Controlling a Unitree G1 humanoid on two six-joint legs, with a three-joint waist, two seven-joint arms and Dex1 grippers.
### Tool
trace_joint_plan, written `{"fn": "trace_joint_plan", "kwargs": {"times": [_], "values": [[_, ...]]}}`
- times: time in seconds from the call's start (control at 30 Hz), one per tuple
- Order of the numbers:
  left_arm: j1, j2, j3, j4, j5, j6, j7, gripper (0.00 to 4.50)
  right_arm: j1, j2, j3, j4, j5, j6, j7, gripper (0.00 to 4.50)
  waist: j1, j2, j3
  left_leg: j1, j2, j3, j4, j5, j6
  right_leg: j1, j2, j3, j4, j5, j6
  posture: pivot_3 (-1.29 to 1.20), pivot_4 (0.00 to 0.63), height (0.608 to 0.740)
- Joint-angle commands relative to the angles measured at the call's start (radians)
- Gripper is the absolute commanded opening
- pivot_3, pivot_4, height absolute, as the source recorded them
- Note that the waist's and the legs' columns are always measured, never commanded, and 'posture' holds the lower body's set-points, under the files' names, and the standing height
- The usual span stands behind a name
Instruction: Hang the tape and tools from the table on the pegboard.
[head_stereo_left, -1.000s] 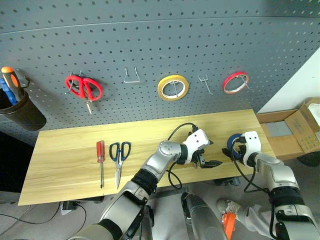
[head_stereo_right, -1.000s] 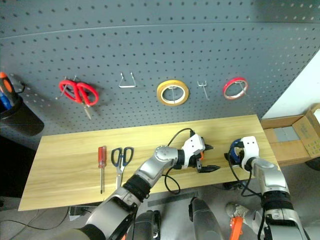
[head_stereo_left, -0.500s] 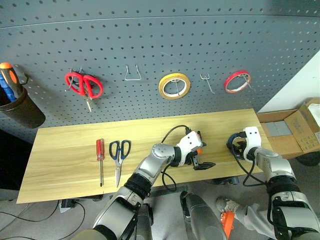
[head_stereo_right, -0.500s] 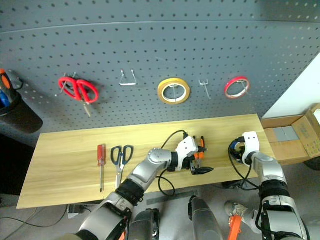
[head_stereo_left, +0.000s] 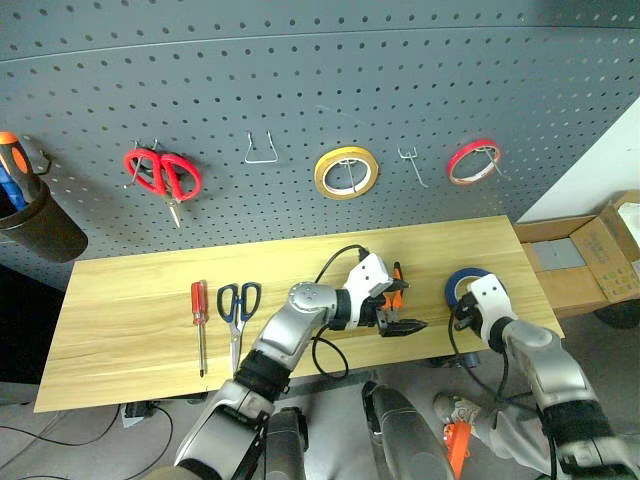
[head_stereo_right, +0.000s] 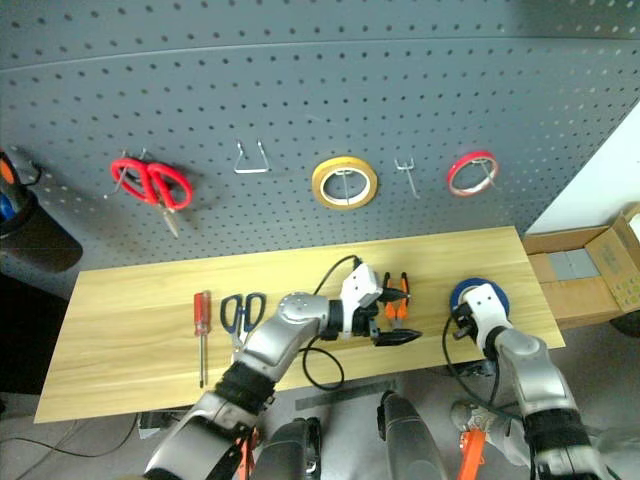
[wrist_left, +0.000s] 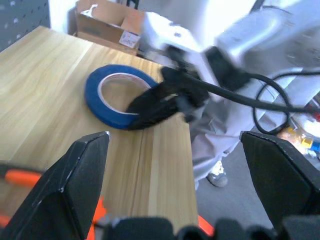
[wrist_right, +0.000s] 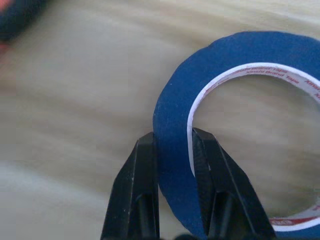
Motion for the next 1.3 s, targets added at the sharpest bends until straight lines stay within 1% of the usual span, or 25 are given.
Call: {"fn": "trace_joint_plan", "kwargs": {"times": [0.03, 0.13, 0.2, 0.3, 0.37, 0.47, 0.53, 0.57, 0.63, 0.73, 0.83, 0.93, 0.97, 1.1, 1.17, 1.2, 1.27, 1.3], "values": [[0.053, 0.028, 0.061, -0.176, -0.07, 0.085, 0.035, 4.5, 0.074, -0.01, 0.028, -0.245, -0.073, -0.082, -0.046, 0.39, 0.0, 0.001, -0.008, -0.003, 0.0, 0.0, 0.001, 0.0, 0.0, -0.001, 0.0, -0.001, 0.0, 0.0, 0.001, -0.13, 0.193, 0.74], [0.122, 0.071, 0.111, -0.298, -0.107, 0.144, 0.074, 4.5, 0.115, 0.008, 0.079, -0.333, -0.161, -0.161, -0.11, 0.39, 0.001, 0.002, -0.034, -0.006, 0.0, 0.0, 0.005, 0.0, -0.001, -0.003, 0.0, -0.002, -0.001, 0.001, 0.001, -0.11, 0.147, 0.74], [0.178, 0.102, 0.149, -0.392, -0.142, 0.19, 0.099, 4.5, 0.112, 0.015, 0.117, -0.343, -0.242, -0.25, -0.167, 0.39, 0.0, 0.002, -0.057, -0.008, -0.001, -0.001, 0.005, 0.0, -0.001, -0.003, 0.0, -0.003, -0.001, 0.001, 0.001, -0.09, 0.125, 0.74], [0.242, 0.131, 0.206, -0.51, -0.199, 0.253, 0.142, 4.5, 0.057, 0.013, 0.16, -0.29, -0.334, -0.375, -0.227, 0.39, 0.001, 0.001, -0.078, -0.008, -0.002, 0.0, 0.006, 0.0, 0.0, -0.002, 0.0, -0.004, -0.001, 0.001, 0.001, -0.07, 0.106, 0.74], [0.256, 0.129, 0.237, -0.559, -0.237, 0.294, 0.179, 4.5, 0.01, 0.004, 0.175, -0.241, -0.37, -0.455, -0.249, 0.39, 0.003, 0.0, -0.09, -0.006, -0.003, 0.0, 0.011, -0.002, 0.003, -0.001, 0.0, -0.006, 0.0, 0.002, 0.002, -0.05, 0.096, 0.74], [0.249, 0.111, 0.271, -0.588, -0.271, 0.326, 0.238, 4.5, -0.058, -0.008, 0.18, -0.157, -0.394, -0.554, -0.266, 0.39, 0.009, -0.006, -0.106, -0.006, -0.005, 0.0, 0.014, -0.001, 0.005, 0.001, 0.0, -0.005, -0.001, 0.007, 0.004, -0.03, 0.088, 0.74], [0.23, 0.098, 0.281, -0.577, -0.276, 0.321, 0.273, 4.5, -0.117, -0.016, 0.185, -0.074, -0.399, -0.612, -0.261, 0.39, 0.01, -0.01, -0.111, -0.001, -0.006, 0.0, 0.015, -0.001, 0.006, 0.007, 0.0, -0.004, -0.002, 0.009, 0.005, -0.02, 0.079, 0.74], [0.219, 0.094, 0.281, -0.567, -0.274, 0.315, 0.283, 4.5, -0.15, -0.017, 0.187, -0.026, -0.388, -0.635, -0.244, 0.39, 0.01, -0.012, -0.114, 0.006, -0.007, 0.0, 0.015, -0.001, 0.006, 0.013, 0.0, -0.004, -0.003, 0.009, 0.005, -0.01, 0.078, 0.74], [0.194, 0.09, 0.274, -0.547, -0.271, 0.303, 0.293, 4.5, -0.223, -0.019, 0.185, 0.083, -0.343, -0.673, -0.191, 0.39, 0.007, -0.016, -0.118, 0.008, -0.007, 0.0, 0.015, 0.0, 0.007, 0.019, 0.0, -0.003, -0.003, 0.009, 0.004, -0.01, 0.076, 0.74], [0.167, 0.089, 0.265, -0.525, -0.27, 0.291, 0.298, 4.5, -0.31, -0.022, 0.174, 0.214, -0.277, -0.729, -0.115, 0.39, 0.007, -0.016, -0.125, 0.008, -0.01, 0.0, 0.015, 0.003, 0.012, 0.019, 0.0, 0.0, -0.002, 0.011, 0.005, 0.0, 0.067, 0.74], [0.157, 0.093, 0.261, -0.51, -0.27, 0.279, 0.297, 4.5, -0.371, -0.02, 0.164, 0.309, -0.208, -0.746, -0.024, 0.39, 0.008, -0.016, -0.133, 0.008, -0.01, -0.001, 0.014, 0.003, 0.012, 0.018, 0.0, 0.001, -0.002, 0.011, 0.005, 0.01, 0.061, 0.74], [0.148, 0.09, 0.261, -0.501, -0.281, 0.277, 0.303, 4.5, -0.413, -0.008, 0.153, 0.364, -0.133, -0.706, 0.074, 0.39, 0.009, -0.015, -0.138, 0.008, -0.01, -0.001, 0.014, 0.003, 0.012, 0.018, 0.0, 0.001, -0.002, 0.012, 0.003, 0.01, 0.057, 0.74], [0.147, 0.09, 0.26, -0.5, -0.282, 0.276, 0.304, 4.5, -0.423, -0.003, 0.149, 0.375, -0.113, -0.686, 0.101, 0.39, 0.009, -0.015, -0.14, 0.008, -0.011, -0.001, 0.014, 0.003, 0.012, 0.018, 0.0, 0.001, -0.002, 0.014, 0.0, 0.01, 0.057, 0.74], [0.146, 0.091, 0.255, -0.501, -0.285, 0.274, 0.305, 4.5, -0.444, 0.014, 0.132, 0.389, -0.051, -0.61, 0.165, 0.39, 0.01, -0.014, -0.146, 0.008, -0.011, -0.001, 0.014, 0.003, 0.012, 0.018, 0.0, 0.001, -0.002, 0.014, 0.0, 0.01, 0.054, 0.74], [0.143, 0.091, 0.251, -0.496, -0.284, 0.271, 0.306, 4.5, -0.441, 0.029, 0.116, 0.376, -0.014, -0.549, 0.183, 1.11, 0.011, -0.014, -0.148, 0.008, -0.011, -0.001, 0.014, 0.003, 0.012, 0.018, 0.0, 0.001, -0.002, 0.014, 0.0, 0.01, 0.055, 0.74], [0.142, 0.091, 0.25, -0.494, -0.284, 0.27, 0.306, 4.5, -0.436, 0.034, 0.11, 0.367, -0.003, -0.528, 0.184, 1.34, 0.011, -0.013, -0.15, 0.008, -0.011, -0.001, 0.014, 0.003, 0.012, 0.018, 0.0, 0.001, -0.001, 0.014, 0.0, 0.01, 0.055, 0.74], [0.141, 0.092, 0.249, -0.494, -0.286, 0.27, 0.307, 4.5, -0.419, 0.041, 0.099, 0.341, 0.007, -0.496, 0.179, 1.95, 0.011, -0.012, -0.154, 0.008, -0.011, -0.001, 0.014, 0.003, 0.013, 0.018, 0.0, 0.001, -0.001, 0.014, 0.0, 0.01, 0.059, 0.74], [0.14, 0.093, 0.249, -0.494, -0.286, 0.27, 0.307, 4.5, -0.409, 0.043, 0.097, 0.328, 0.009, -0.484, 0.177, 2.33, 0.011, -0.012, -0.156, 0.008, -0.011, -0.001, 0.014, 0.003, 0.013, 0.018, 0.0, 0.001, -0.001, 0.014, 0.0, 0.01, 0.059, 0.74]]}}
